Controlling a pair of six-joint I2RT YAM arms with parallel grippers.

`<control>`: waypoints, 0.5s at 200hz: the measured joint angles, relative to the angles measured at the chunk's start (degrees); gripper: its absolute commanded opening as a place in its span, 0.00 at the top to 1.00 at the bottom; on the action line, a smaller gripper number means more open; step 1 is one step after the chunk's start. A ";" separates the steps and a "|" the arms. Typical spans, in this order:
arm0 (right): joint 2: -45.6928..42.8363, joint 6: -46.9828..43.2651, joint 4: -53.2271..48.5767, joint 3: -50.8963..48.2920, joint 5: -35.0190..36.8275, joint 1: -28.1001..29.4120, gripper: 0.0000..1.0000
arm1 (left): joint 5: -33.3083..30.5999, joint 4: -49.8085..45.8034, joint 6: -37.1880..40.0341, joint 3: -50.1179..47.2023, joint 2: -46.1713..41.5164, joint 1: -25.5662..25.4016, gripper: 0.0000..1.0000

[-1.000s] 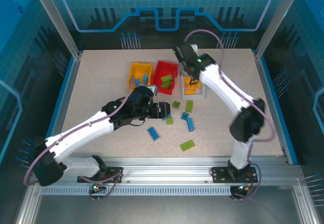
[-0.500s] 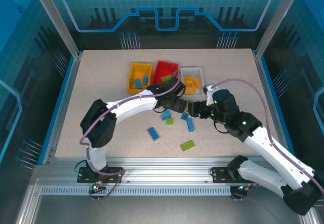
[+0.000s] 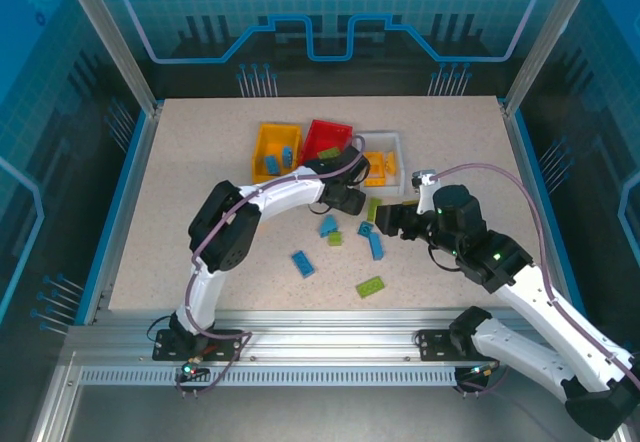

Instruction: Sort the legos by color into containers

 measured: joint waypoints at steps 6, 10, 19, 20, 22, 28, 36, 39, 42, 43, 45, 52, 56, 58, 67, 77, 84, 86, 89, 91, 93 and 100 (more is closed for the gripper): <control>0.00 0.02 0.00 0.00 0.00 0.00 0.25 | 0.26 -0.07 0.00 0.00 0.26 -0.02 0.37; -0.02 0.04 0.00 0.00 0.00 0.00 0.25 | 0.50 -0.11 0.00 0.00 0.46 -0.02 0.36; 0.00 0.22 0.00 0.00 0.02 0.00 0.25 | 0.90 -0.11 -0.02 0.00 0.68 -0.02 0.36; -0.02 0.22 0.00 0.00 0.02 0.00 0.25 | 0.98 -0.13 -0.02 0.00 0.68 -0.02 0.36; 0.00 0.22 0.00 0.00 0.02 0.00 0.25 | 1.07 -0.13 -0.04 0.00 0.68 -0.02 0.36; 0.00 0.24 0.00 0.00 0.02 0.00 0.25 | 1.29 -0.07 -0.07 -0.02 0.68 -0.02 0.36; 0.00 0.37 0.00 0.00 0.02 0.00 0.25 | 1.38 0.07 -0.07 -0.04 0.68 -0.02 0.36; 0.00 0.37 0.00 0.00 0.02 0.00 0.25 | 1.42 0.11 -0.07 -0.04 0.68 -0.02 0.36; 0.00 0.42 0.00 0.00 0.02 0.00 0.25 | 1.53 0.17 -0.07 -0.07 0.68 -0.02 0.37; 0.00 0.42 0.00 0.00 0.02 0.00 0.25 | 1.55 0.17 -0.07 -0.07 0.68 -0.02 0.37; 0.00 0.42 0.00 0.00 0.02 0.00 0.25 | 1.55 0.22 -0.07 -0.07 0.68 -0.02 0.37; 0.02 0.42 0.00 0.00 0.02 0.00 0.25 | 1.70 0.33 -0.09 -0.17 0.68 -0.02 0.38; 0.04 0.46 0.00 0.00 0.04 0.00 0.25 | 1.75 0.39 -0.07 -0.22 0.68 -0.02 0.39; 0.04 0.46 0.00 0.00 0.02 0.00 0.25 | 1.75 0.44 -0.07 -0.26 0.68 -0.02 0.39; 0.11 0.61 0.02 -0.07 0.02 0.00 0.25 | 1.75 0.68 -0.13 -0.39 0.70 -0.02 0.41; 0.15 0.66 0.07 -0.31 0.02 0.00 0.26 | 1.75 0.81 -0.07 -0.39 0.92 -0.02 0.44; 0.22 0.81 0.02 -0.48 0.02 0.00 0.26 | 1.75 1.03 -0.07 -0.39 1.16 -0.02 0.47; 0.22 0.81 0.02 -0.57 0.02 0.00 0.26 | 1.75 1.09 -0.13 -0.39 1.25 -0.02 0.47; 0.24 0.83 0.02 -0.63 0.02 0.00 0.26 | 1.75 1.11 -0.04 -0.39 1.36 -0.02 0.49; 0.26 0.83 0.00 -0.66 0.02 0.00 0.26 | 1.75 1.14 -0.07 -0.39 1.42 -0.02 0.50; 0.26 0.85 0.00 -0.70 0.02 0.00 0.26 | 1.73 1.16 -0.13 -0.39 1.55 -0.02 0.51; 0.31 0.85 -0.02 -0.79 0.02 0.00 0.26 | 1.75 1.25 -0.24 -0.39 1.88 -0.02 0.57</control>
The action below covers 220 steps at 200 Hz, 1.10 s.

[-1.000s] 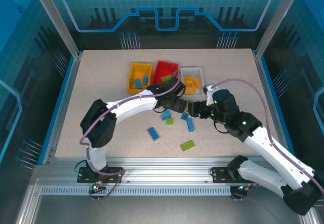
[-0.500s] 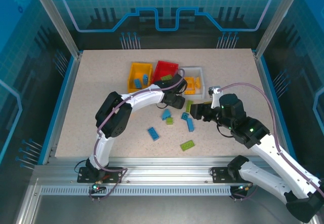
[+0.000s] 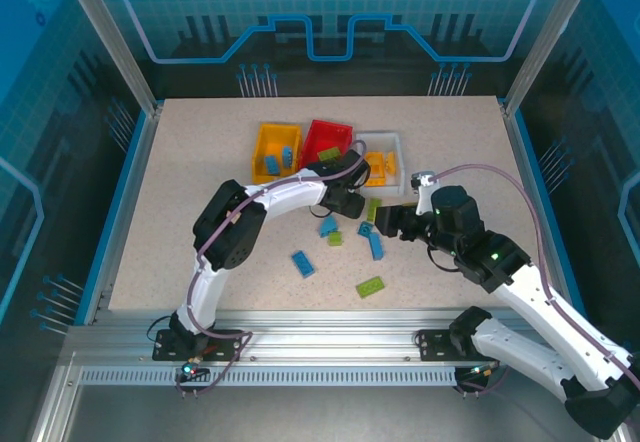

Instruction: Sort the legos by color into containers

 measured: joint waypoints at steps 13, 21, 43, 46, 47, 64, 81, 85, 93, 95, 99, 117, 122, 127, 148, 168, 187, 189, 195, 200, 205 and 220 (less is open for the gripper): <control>0.00 0.00 0.02 -0.04 0.00 0.02 0.26 | -0.04 0.13 -0.13 -0.02 0.52 0.00 0.65; 0.00 0.00 0.02 -0.04 0.02 0.02 0.26 | -0.04 0.35 -0.02 -0.04 0.57 0.00 0.66; 0.00 0.00 0.04 -0.07 0.00 0.02 0.26 | -0.26 2.34 -0.11 -1.40 -0.09 0.00 0.67; 0.00 0.00 0.04 -0.04 0.00 0.02 0.26 | -0.33 2.58 -0.13 -1.84 -0.35 0.00 0.67; 0.00 0.00 0.04 -0.04 0.02 0.02 0.26 | -0.39 2.73 -0.13 -2.08 -0.52 0.00 0.67; 0.00 0.00 0.04 -0.07 0.00 0.02 0.27 | -1.22 3.10 -0.33 -5.07 -2.67 0.00 0.68; 0.02 -0.02 0.07 -0.07 0.00 0.02 0.27 | -2.91 2.40 -0.83 -7.87 -6.05 0.02 0.68; 0.04 -0.02 0.07 -0.07 0.00 0.02 0.27 | -3.32 2.14 -1.07 -8.33 -6.99 0.09 0.68; 0.17 -0.02 0.13 -0.07 0.00 0.02 0.27 | -3.91 1.33 -1.46 -8.74 -8.94 0.28 0.68; 0.24 -0.02 0.15 -0.07 0.00 0.02 0.27 | -4.02 1.18 -1.55 -8.74 -9.29 0.35 0.68; 0.39 -0.02 0.26 -0.07 0.00 0.02 0.27 | -4.20 0.87 -1.75 -8.74 -10.29 0.50 0.68; 1.95 -0.07 1.25 -0.04 -0.02 0.07 0.27 | -4.70 -0.33 -1.88 -7.72 -14.03 2.25 0.67; 2.60 -0.07 1.60 -0.04 -0.04 0.07 0.27 | -4.81 -0.81 -1.95 -6.80 -14.69 3.10 0.67; 3.21 -0.09 1.79 0.00 -0.04 0.07 0.27 | -4.85 -1.22 -1.99 -5.75 -14.97 3.87 0.67; 6.69 -0.15 2.73 0.66 -0.02 0.48 0.27 | -5.51 -2.97 -1.90 -0.33 -14.25 7.26 0.67; 9.29 -0.48 3.17 2.34 -0.04 1.31 0.27 | -6.19 -5.16 -1.75 6.71 -10.93 9.88 0.66; 10.75 -0.70 4.31 4.39 0.02 1.86 0.27 | -6.29 -6.71 -1.75 13.27 -6.12 11.19 0.66; 10.88 -0.72 4.50 4.61 0.00 1.92 0.27 | -6.29 -6.88 -1.75 13.92 -5.44 11.34 0.66; 11.19 -0.79 4.87 5.11 0.00 1.97 0.27 | -6.29 -7.58 -1.75 15.65 -3.78 11.58 0.65; 11.34 -0.94 5.09 5.44 0.00 2.03 0.27 | -6.27 -8.00 -1.75 16.98 -2.40 11.80 0.64; 11.52 -0.98 5.40 5.75 0.02 2.16 0.27 | -6.25 -8.52 -1.77 18.16 -1.03 11.96 0.63; 11.89 -1.14 5.68 6.19 0.02 2.32 0.27 | -6.25 -9.81 -1.79 20.57 2.64 12.24 0.55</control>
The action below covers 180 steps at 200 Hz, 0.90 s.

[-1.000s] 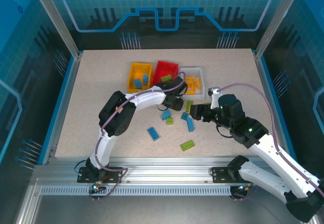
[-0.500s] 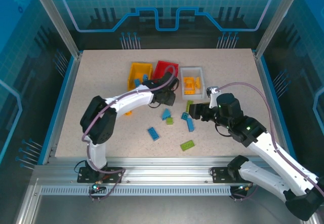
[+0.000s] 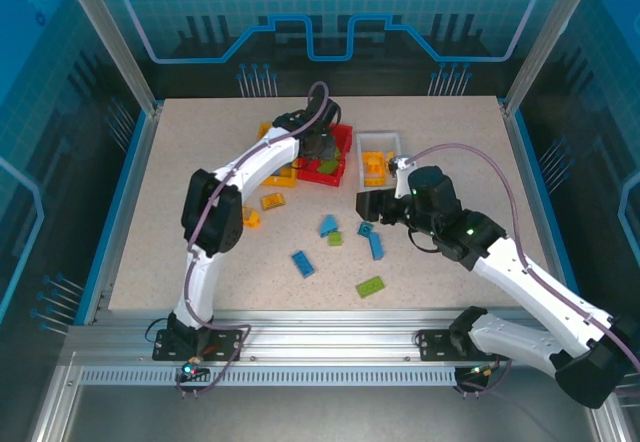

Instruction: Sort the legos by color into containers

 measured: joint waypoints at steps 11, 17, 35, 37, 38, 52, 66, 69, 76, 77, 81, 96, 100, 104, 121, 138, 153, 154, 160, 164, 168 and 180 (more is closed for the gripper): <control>0.11 0.00 0.02 0.00 0.00 0.11 0.27 | 0.02 -1.01 -0.04 0.72 2.10 0.11 0.47; 0.20 0.02 0.00 0.00 0.00 0.11 0.27 | 0.02 -1.70 0.04 0.90 2.91 0.11 0.44; 0.39 0.02 -0.02 0.00 0.02 0.22 0.26 | 0.20 -3.15 -0.15 0.96 4.13 0.11 0.39; 0.39 0.00 -0.02 0.00 0.00 0.22 0.26 | 0.20 -3.41 -0.22 0.96 4.20 0.11 0.39; 0.42 0.00 -0.02 0.00 0.00 0.22 0.26 | 0.20 -3.50 -0.24 0.96 4.20 0.11 0.39; 0.55 0.00 -0.02 0.00 0.00 0.37 0.26 | 0.22 -3.96 -0.44 0.96 3.91 0.07 0.38; 0.76 -0.02 -0.02 0.00 0.02 0.44 0.26 | 0.24 -4.07 -0.57 0.92 3.04 -0.13 0.38; 0.83 -0.02 -0.02 0.00 0.02 0.44 0.26 | 0.26 -4.07 -0.68 0.90 2.71 -0.15 0.38; 1.01 -0.04 -0.02 0.00 0.04 0.48 0.26 | 0.24 -4.11 -0.94 0.81 1.81 -0.24 0.38; 1.09 -0.04 -0.02 0.00 0.04 0.48 0.26 | 0.26 -4.13 -0.96 0.81 1.60 -0.26 0.38; 1.27 -0.07 -0.02 0.00 0.07 0.52 0.26 | 0.26 -4.07 -1.09 0.66 0.83 -0.37 0.38; 2.27 -0.55 -0.09 0.11 0.63 1.14 0.26 | 0.26 -3.56 -1.57 -1.01 -3.34 -0.76 0.38; 2.82 -0.79 -0.07 0.24 0.70 1.46 0.26 | 0.26 -3.50 -1.81 -1.92 -5.29 -0.96 0.38; 3.39 -1.05 -0.24 0.48 1.03 1.75 0.25 | 0.24 -3.34 -2.01 -2.69 -6.60 -1.05 0.38; 8.63 -2.60 -1.33 3.69 2.27 4.11 0.26 | 0.15 -1.73 -3.96 -8.50 -15.96 -1.62 0.37; 15.93 -4.20 -1.62 8.31 3.41 7.23 0.24 | -0.39 -0.02 -6.08 -15.13 -25.88 -1.90 0.36; 22.93 -5.92 -1.64 12.48 4.15 10.38 0.21 | -1.53 2.14 -8.63 -23.47 -37.81 -1.90 0.35; 23.54 -6.10 -1.57 12.79 4.17 10.67 0.21 | -1.57 2.32 -8.76 -23.93 -38.42 -1.90 0.34; 26.49 -7.06 -1.90 14.64 4.57 11.91 0.19 | -2.01 2.80 -9.64 -27.08 -42.38 -1.84 0.34; 28.98 -8.00 -2.21 16.39 4.87 12.90 0.18 | -2.38 3.28 -10.43 -29.53 -45.24 -1.73 0.34; 31.04 -8.72 -2.36 17.77 4.94 13.64 0.17 | -2.75 3.41 -10.93 -31.67 -48.06 -1.66 0.34; 38.64 -11.82 -2.84 23.39 5.60 15.69 0.15 | -3.54 3.45 -13.00 -37.68 -55.63 -1.55 0.34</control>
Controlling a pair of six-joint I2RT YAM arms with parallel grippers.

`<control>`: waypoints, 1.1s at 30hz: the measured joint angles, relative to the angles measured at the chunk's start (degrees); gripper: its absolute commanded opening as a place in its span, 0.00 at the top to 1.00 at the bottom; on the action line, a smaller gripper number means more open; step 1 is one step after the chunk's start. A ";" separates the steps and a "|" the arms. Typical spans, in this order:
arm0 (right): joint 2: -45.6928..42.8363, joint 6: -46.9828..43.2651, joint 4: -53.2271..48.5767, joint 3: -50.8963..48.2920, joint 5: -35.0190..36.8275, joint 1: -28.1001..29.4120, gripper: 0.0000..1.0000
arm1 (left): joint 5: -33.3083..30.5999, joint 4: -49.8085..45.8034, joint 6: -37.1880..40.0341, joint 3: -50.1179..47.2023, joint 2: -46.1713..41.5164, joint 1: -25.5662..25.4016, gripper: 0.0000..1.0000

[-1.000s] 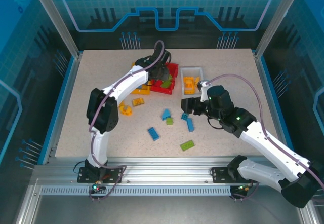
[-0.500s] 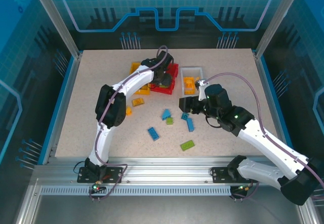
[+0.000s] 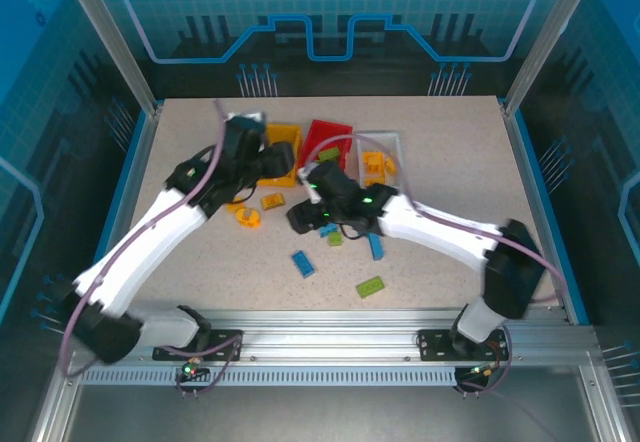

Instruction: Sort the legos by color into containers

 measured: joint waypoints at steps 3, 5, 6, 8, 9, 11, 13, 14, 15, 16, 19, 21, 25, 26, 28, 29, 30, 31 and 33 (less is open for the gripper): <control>11.13 -5.35 -2.67 9.14 0.68 1.53 0.13 | -1.57 -0.35 -2.91 -7.76 -9.62 0.33 0.32; 18.16 -8.92 -5.27 15.80 1.14 1.42 0.11 | -2.99 -1.22 -4.70 -11.98 -15.32 1.01 0.32; 21.84 -10.84 -6.54 19.65 1.51 1.16 0.10 | -3.26 -1.84 -5.27 -14.10 -18.47 0.98 0.31; 27.43 -13.49 -8.48 26.18 1.88 0.81 0.10 | -3.65 -3.48 -6.58 -16.98 -23.26 0.76 0.31; 29.97 -14.49 -9.66 29.42 1.73 0.59 0.11 | -3.87 -4.39 -7.04 -17.97 -25.33 0.79 0.31; 33.44 -15.67 -11.91 34.99 0.98 0.15 0.12 | -4.33 -5.84 -8.07 -19.02 -28.48 0.79 0.31; 37.42 -16.09 -13.92 41.09 -0.22 -0.46 0.13 | -4.70 -6.80 -8.33 -19.39 -30.62 0.79 0.31; 39.17 -16.06 -14.47 44.04 -1.03 -0.81 0.13 | -4.85 -7.30 -8.55 -19.43 -31.23 0.79 0.31; 40.70 -16.06 -15.15 46.62 -1.70 -1.11 0.13 | -4.87 -7.56 -8.68 -19.43 -31.50 0.79 0.31; 42.42 -16.04 -15.93 49.48 -2.67 -1.46 0.13 | -4.87 -7.89 -8.81 -19.43 -31.56 0.79 0.31; 46.84 -16.02 -17.92 56.33 -4.79 -2.32 0.13 | -4.87 -8.98 -9.18 -19.71 -31.56 0.79 0.31; 49.09 -15.93 -18.93 59.52 -5.99 -2.80 0.14 | -4.87 -9.46 -9.22 -19.98 -31.56 0.79 0.31; 52.22 -15.50 -20.37 62.55 -7.52 -3.58 0.15 | -4.87 -10.29 -9.38 -20.33 -31.56 0.79 0.31; 52.54 -15.37 -20.57 62.60 -7.80 -3.78 0.14 | -4.87 -10.34 -9.38 -20.41 -31.56 0.79 0.31; 52.98 -14.99 -21.05 62.64 -8.66 -4.15 0.16 | -4.87 -10.34 -9.38 -20.52 -31.50 0.79 0.31; 53.13 -14.93 -21.05 62.66 -8.87 -4.31 0.16 | -4.85 -10.32 -9.38 -20.57 -31.47 0.79 0.31; 53.24 -14.73 -21.07 62.75 -9.18 -4.46 0.17 | -4.85 -10.32 -9.38 -20.61 -31.43 0.79 0.32; 53.37 -14.49 -21.03 62.86 -9.68 -4.59 0.18 | -4.85 -10.32 -9.38 -20.70 -31.32 0.79 0.32; 53.53 -14.16 -21.05 62.88 -10.32 -4.87 0.20 | -4.85 -10.29 -9.38 -20.74 -30.97 0.79 0.31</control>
